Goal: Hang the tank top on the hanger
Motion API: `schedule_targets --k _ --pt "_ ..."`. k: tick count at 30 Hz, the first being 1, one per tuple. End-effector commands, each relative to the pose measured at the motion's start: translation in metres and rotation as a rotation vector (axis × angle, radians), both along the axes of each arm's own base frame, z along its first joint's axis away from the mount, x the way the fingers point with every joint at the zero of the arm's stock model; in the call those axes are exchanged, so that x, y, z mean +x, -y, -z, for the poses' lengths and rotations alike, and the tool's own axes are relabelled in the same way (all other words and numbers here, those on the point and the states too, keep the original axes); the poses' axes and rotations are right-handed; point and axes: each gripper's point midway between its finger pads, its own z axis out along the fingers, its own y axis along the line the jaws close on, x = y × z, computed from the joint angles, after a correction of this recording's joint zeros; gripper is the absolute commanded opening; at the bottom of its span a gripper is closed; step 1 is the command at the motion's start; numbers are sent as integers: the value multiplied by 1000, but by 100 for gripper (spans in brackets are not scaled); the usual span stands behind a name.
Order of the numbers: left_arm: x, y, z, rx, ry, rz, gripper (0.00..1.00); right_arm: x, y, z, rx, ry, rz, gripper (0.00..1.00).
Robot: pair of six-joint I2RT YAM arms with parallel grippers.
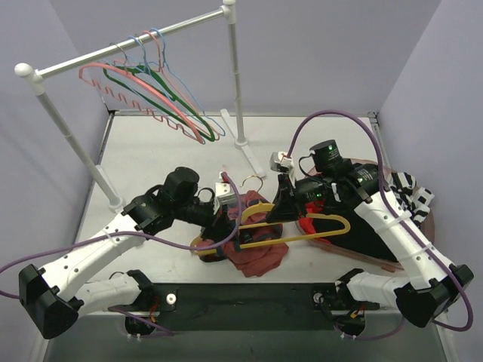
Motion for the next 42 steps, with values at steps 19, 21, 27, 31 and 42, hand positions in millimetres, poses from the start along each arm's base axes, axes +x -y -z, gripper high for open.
schedule_targets --k 19,21,27,31,42 --pt "39 -68 27 -270 -354 -805 0 55 62 56 -72 -188 606 62" --pt "42 -68 26 -298 -367 -818 0 44 64 78 -182 -105 557 62" --pt "48 -65 16 -353 -398 -837 0 41 64 123 -428 181 395 61" --pt "49 -65 7 -383 -404 -841 0 68 49 135 -475 345 436 61" --pt "39 -70 -5 -442 -436 -840 0 85 39 177 -524 474 461 60"
